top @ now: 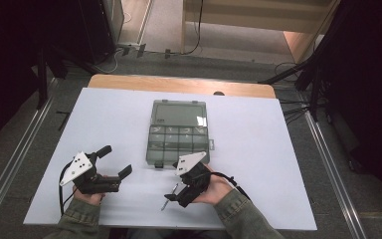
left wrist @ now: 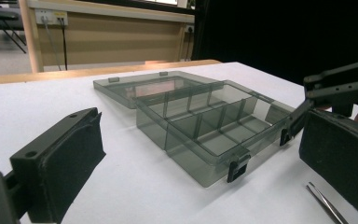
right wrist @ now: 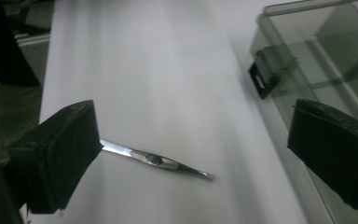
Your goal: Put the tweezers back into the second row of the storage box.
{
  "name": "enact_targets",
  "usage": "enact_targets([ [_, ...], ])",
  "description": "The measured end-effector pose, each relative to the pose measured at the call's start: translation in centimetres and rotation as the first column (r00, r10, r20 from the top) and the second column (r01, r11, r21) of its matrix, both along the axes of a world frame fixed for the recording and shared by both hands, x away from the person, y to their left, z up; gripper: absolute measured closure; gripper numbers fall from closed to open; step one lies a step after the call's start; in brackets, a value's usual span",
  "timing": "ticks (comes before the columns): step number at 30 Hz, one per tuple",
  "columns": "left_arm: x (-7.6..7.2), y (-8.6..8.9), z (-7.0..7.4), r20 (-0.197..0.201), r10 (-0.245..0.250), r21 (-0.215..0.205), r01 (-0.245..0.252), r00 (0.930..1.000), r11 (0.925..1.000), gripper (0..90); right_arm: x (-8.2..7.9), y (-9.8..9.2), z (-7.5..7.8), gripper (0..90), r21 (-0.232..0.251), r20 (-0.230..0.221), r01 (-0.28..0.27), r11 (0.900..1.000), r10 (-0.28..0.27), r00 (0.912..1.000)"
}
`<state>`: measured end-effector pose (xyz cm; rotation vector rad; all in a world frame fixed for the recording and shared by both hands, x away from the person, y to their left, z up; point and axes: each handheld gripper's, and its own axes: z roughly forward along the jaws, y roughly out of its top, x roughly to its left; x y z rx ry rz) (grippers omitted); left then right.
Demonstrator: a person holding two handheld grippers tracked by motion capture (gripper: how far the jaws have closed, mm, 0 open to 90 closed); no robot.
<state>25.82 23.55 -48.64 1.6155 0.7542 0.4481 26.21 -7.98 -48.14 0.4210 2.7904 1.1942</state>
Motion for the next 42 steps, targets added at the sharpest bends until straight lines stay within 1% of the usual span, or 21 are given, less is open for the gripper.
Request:
enact_targets([
  [2,0.0,0.0,0.0,0.002,0.0,0.003,0.0,1.0,1.0,0.0,0.0,0.4,-0.1,7.4,-0.012,-0.003,-0.034,0.999,0.034,0.9994],
  [4,-0.1,0.0,0.0,0.005,0.0,0.004,0.0,1.0,1.0,0.0,0.1,0.7,-0.2,7.0,-0.028,-0.022,-0.066,0.997,0.066,0.9976],
  [6,-0.2,0.0,0.1,0.013,-0.003,0.017,0.002,0.9999,0.9999,0.0,0.1,1.0,-0.3,7.2,-0.042,-0.04,-0.104,0.994,0.102,0.994],
  [9,-0.3,-0.1,0.0,0.012,-0.003,0.017,0.003,0.9999,0.9998,0.0,0.1,1.4,-0.6,8.1,-0.045,-0.056,-0.148,0.988,0.146,0.9877],
  [12,-0.3,0.0,0.0,0.012,-0.003,0.017,0.003,0.9999,0.9998,0.0,0.0,1.7,-1.0,10.6,-0.082,-0.05,-0.164,0.983,0.16,0.9859],
  [14,-0.3,0.0,0.0,0.01,-0.001,0.015,0.001,0.9999,0.9999,0.0,0.0,1.8,-1.3,14.8,-0.11,-0.07,-0.183,0.977,0.176,0.9818],
  [16,-0.3,0.0,0.0,0.008,-0.003,0.017,0.003,1.0,0.9999,0.0,0.0,1.8,-1.4,15.9,-0.122,-0.074,-0.185,0.975,0.177,0.9814],
  [17,-0.3,0.0,0.0,0.007,-0.005,0.016,0.005,1.0,0.9999,0.0,-0.1,1.8,-1.5,17.9,-0.135,-0.069,-0.188,0.973,0.18,0.9813],
  [18,-0.3,0.0,0.0,0.006,-0.005,0.015,0.005,1.0,0.9999,0.0,-0.1,1.8,-1.6,22.0,-0.167,-0.049,-0.19,0.968,0.184,0.9817],
  [19,-0.3,0.0,0.0,0.005,-0.006,0.015,0.006,1.0,0.9999,0.0,-0.1,1.8,-1.6,22.0,-0.167,-0.049,-0.19,0.968,0.184,0.9817],
  [22,-0.3,0.0,0.0,0.001,-0.008,0.013,0.008,1.0,0.9999,0.0,-0.1,1.8,-1.7,36.6,-0.212,-0.034,-0.19,0.959,0.187,0.9818],
  [23,-0.3,0.0,0.0,0.001,-0.008,0.011,0.008,1.0,0.9999,0.0,-0.1,1.8,-1.8,39.9,-0.217,-0.025,-0.187,0.958,0.186,0.9822],
  [24,-0.3,0.0,0.0,0.001,-0.008,0.009,0.008,1.0,0.9999,0.0,-0.1,1.8,-1.7,50.7,-0.214,-0.017,-0.187,0.959,0.188,0.9821],
  [25,-0.3,0.0,0.0,0.001,-0.008,0.009,0.008,1.0,0.9999,0.0,-0.1,1.7,-1.6,66.0,-0.206,-0.025,-0.192,0.96,0.192,0.9812],
  [26,-0.3,0.0,0.0,0.001,-0.007,0.008,0.007,1.0,0.9999,0.0,0.1,1.6,-1.6,76.5,-0.198,-0.041,-0.198,0.96,0.194,0.9802],
  [27,-0.3,0.0,0.0,0.0,-0.007,0.005,0.007,1.0,1.0,0.0,0.1,1.6,-1.6,83.9,-0.195,-0.044,-0.187,0.963,0.182,0.9822],
  [29,-0.2,0.1,0.0,-0.002,-0.008,0.004,0.008,1.0,1.0,0.0,0.2,1.5,-1.6,86.0,-0.194,-0.067,-0.186,0.963,0.176,0.9821],
  [30,-0.2,0.1,0.0,-0.002,-0.007,0.002,0.007,1.0,1.0,0.0,0.4,1.3,-1.5,86.1,-0.19,-0.094,-0.183,0.965,0.167,0.9814],
  [36,-0.2,0.0,0.0,-0.004,-0.01,0.009,0.01,0.9999,0.9999,0.0,0.8,1.0,-1.5,86.1,-0.18,-0.101,-0.171,0.969,0.154,0.9828],
  [39,-0.2,-0.1,0.0,-0.006,-0.013,0.011,0.014,0.9999,0.9998,0.0,0.9,0.7,-1.4,86.1,-0.169,-0.113,-0.172,0.97,0.155,0.9815],
  [42,-0.2,-0.1,0.0,-0.006,-0.015,0.012,0.015,0.9999,0.9998,0.0,1.1,0.3,-1.0,86.1,-0.14,-0.106,-0.156,0.978,0.142,0.9842],
])
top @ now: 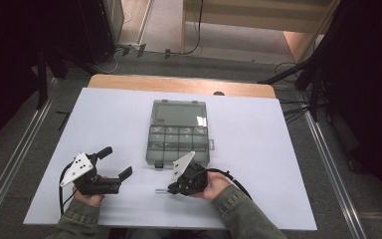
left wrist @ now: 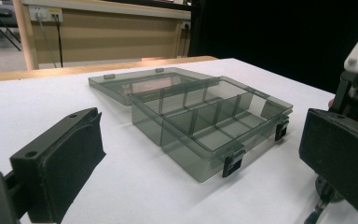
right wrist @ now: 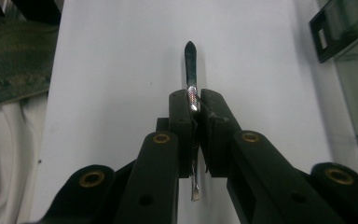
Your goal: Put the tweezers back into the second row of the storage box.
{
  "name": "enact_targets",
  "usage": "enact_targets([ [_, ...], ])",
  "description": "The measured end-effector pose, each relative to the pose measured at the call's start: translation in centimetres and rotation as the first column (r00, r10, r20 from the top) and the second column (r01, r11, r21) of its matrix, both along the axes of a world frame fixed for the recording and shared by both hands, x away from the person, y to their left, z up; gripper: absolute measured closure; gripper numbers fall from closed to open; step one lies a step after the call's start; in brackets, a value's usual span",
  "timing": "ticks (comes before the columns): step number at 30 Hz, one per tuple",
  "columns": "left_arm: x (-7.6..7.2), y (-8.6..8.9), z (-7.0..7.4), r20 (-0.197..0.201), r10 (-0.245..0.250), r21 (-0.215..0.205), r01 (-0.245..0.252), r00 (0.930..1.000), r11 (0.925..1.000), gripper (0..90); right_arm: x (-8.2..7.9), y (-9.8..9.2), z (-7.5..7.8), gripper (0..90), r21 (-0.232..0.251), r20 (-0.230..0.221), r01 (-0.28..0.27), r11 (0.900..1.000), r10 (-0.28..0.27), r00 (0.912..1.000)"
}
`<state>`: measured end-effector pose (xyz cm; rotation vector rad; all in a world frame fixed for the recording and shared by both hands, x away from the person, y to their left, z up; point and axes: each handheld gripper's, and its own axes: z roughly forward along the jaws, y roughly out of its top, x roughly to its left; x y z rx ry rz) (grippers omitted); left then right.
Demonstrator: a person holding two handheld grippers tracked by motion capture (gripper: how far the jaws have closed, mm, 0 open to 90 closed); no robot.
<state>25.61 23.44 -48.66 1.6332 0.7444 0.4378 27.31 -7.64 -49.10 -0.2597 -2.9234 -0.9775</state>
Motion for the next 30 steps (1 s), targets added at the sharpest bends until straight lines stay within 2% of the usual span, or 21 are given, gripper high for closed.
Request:
enact_targets([
  [5,0.0,0.0,0.0,0.0,0.001,-0.001,-0.001,1.0,1.0,0.0,0.2,-0.6,0.8,86.0,0.049,0.023,0.027,0.998,-0.028,0.9993],
  [8,0.0,0.0,0.0,0.0,0.0,-0.003,0.0,1.0,1.0,0.0,0.2,-0.8,1.0,86.0,0.041,0.044,0.056,0.998,-0.058,0.9974],
  [14,0.0,0.0,0.0,0.0,-0.001,-0.001,0.001,1.0,1.0,0.0,0.5,-1.2,1.3,85.9,0.074,0.058,0.076,0.994,-0.08,0.9951],
  [17,0.0,0.0,0.0,-0.001,0.0,-0.002,0.0,1.0,1.0,0.0,0.6,-1.8,1.8,85.9,0.105,0.066,0.112,0.988,-0.119,0.9907],
  [23,0.0,0.0,0.0,-0.002,-0.002,-0.002,0.002,1.0,1.0,0.0,0.9,-2.5,2.4,85.6,0.157,0.086,0.145,0.977,-0.16,0.9834],
  [30,0.0,0.0,0.0,-0.003,-0.001,0.0,0.001,1.0,1.0,0.0,1.2,-3.2,2.7,85.1,0.175,0.111,0.185,0.967,-0.206,0.9723],
])
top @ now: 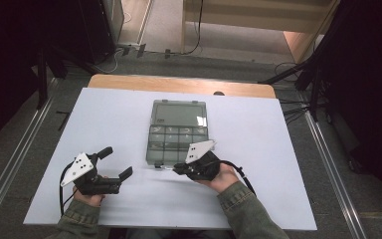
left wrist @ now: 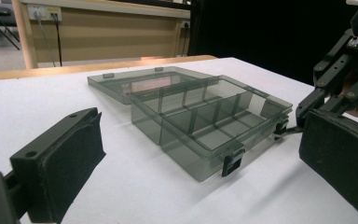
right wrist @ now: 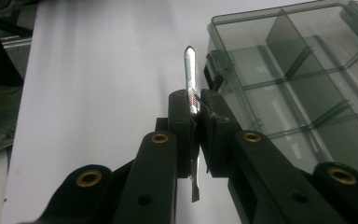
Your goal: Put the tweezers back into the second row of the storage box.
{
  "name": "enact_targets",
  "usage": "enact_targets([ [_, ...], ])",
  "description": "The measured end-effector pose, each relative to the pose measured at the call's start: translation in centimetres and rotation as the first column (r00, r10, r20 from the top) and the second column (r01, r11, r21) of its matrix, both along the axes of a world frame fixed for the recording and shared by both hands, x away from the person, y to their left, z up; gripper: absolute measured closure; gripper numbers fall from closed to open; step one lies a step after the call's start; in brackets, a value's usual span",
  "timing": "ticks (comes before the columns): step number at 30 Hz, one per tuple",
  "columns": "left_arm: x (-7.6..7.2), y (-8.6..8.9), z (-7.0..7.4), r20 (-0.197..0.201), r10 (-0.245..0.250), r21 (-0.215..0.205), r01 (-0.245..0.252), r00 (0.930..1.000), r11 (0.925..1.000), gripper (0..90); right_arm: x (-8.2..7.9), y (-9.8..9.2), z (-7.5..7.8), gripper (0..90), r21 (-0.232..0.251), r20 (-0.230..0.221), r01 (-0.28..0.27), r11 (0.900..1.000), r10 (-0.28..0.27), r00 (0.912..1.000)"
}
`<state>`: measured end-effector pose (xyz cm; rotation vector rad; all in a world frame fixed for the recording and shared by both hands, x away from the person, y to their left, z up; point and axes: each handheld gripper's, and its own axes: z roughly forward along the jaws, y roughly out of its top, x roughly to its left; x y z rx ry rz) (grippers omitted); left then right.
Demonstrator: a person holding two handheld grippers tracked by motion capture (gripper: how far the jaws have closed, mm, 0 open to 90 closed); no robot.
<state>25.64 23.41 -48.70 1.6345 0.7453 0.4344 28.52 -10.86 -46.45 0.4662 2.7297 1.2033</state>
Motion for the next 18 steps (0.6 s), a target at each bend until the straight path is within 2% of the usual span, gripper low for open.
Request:
enact_targets([
  [7,0.0,0.0,0.0,-0.001,-0.001,0.0,0.001,1.0,1.0,0.0,0.2,-0.6,0.3,85.1,0.028,0.014,0.031,0.999,-0.032,0.9994],
  [11,0.0,0.0,0.0,-0.001,-0.001,0.0,0.001,1.0,1.0,0.0,0.3,-1.0,0.5,85.0,0.042,0.038,0.061,0.997,-0.063,0.9973],
  [13,0.0,0.0,0.0,-0.001,-0.001,0.0,0.001,1.0,1.0,0.0,0.4,-1.2,0.6,85.0,0.05,0.045,0.081,0.995,-0.084,0.9955],
  [14,0.0,0.0,0.0,-0.002,-0.001,0.001,0.001,1.0,1.0,0.0,0.5,-1.4,0.7,85.0,0.05,0.064,0.106,0.993,-0.11,0.9919],
  [18,0.0,0.0,0.0,-0.002,-0.002,0.001,0.002,1.0,1.0,0.0,0.7,-1.8,0.7,84.9,0.056,0.078,0.132,0.99,-0.136,0.9876],
])
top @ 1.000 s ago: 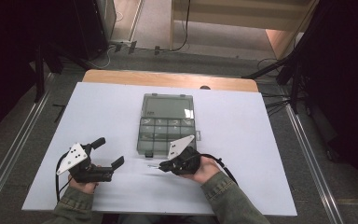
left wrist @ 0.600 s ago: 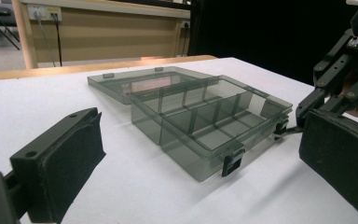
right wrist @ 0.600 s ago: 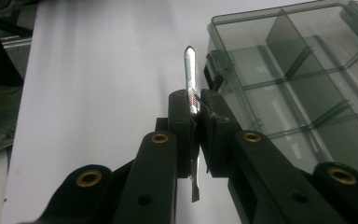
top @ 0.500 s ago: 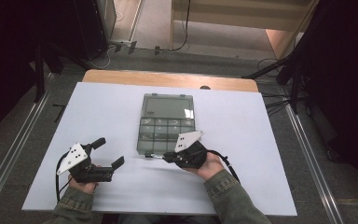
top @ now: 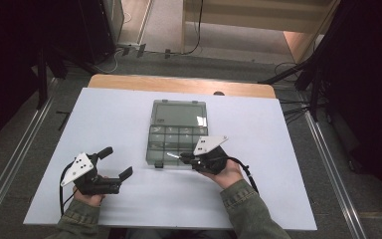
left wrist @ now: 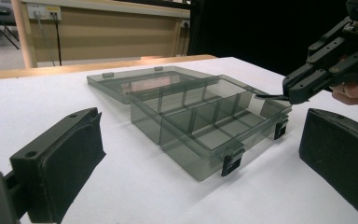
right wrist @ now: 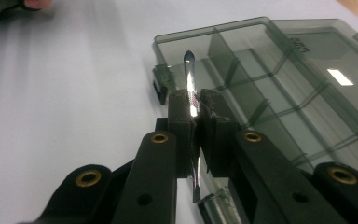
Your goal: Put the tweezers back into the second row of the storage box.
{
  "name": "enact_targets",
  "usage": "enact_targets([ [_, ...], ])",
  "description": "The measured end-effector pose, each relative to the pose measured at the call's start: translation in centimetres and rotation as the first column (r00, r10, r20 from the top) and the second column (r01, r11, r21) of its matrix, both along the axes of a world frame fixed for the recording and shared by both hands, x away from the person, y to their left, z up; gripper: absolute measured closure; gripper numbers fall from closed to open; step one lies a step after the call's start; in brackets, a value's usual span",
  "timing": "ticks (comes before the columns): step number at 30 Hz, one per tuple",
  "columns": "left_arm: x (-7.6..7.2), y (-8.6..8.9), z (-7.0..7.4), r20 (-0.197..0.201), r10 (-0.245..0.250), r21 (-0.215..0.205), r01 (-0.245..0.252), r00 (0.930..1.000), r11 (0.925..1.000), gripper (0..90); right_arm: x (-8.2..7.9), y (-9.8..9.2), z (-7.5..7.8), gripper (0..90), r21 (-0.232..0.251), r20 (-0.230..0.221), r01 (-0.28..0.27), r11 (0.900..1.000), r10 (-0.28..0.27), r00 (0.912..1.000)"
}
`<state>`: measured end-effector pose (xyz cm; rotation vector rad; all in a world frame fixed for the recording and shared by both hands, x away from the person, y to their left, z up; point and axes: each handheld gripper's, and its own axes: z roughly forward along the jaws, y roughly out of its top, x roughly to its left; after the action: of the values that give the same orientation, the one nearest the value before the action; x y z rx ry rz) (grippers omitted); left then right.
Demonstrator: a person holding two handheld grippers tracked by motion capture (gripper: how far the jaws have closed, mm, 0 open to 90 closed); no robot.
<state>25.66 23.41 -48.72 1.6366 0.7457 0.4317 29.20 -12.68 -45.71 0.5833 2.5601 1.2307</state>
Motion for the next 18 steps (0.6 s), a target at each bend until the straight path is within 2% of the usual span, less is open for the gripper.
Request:
enact_targets([
  [4,0.0,0.0,0.0,0.0,0.0,-0.001,0.0,1.0,1.0,0.0,0.3,-0.5,-0.1,84.9,0.009,0.014,0.037,0.999,-0.037,0.9992],
  [11,0.0,0.0,0.0,-0.002,-0.001,-0.003,0.001,1.0,1.0,0.0,0.7,-1.3,-0.4,85.5,0.014,0.059,0.112,0.994,-0.113,0.9918],
  [17,0.0,0.0,0.0,-0.002,0.0,-0.006,0.0,1.0,1.0,0.0,0.8,-2.0,-0.1,83.6,0.064,0.076,0.178,0.982,-0.182,0.9803],
  [18,0.0,0.0,0.0,-0.001,-0.001,-0.005,0.001,1.0,1.0,0.0,0.8,-2.1,0.1,73.4,0.073,0.08,0.187,0.98,-0.193,0.978],
])
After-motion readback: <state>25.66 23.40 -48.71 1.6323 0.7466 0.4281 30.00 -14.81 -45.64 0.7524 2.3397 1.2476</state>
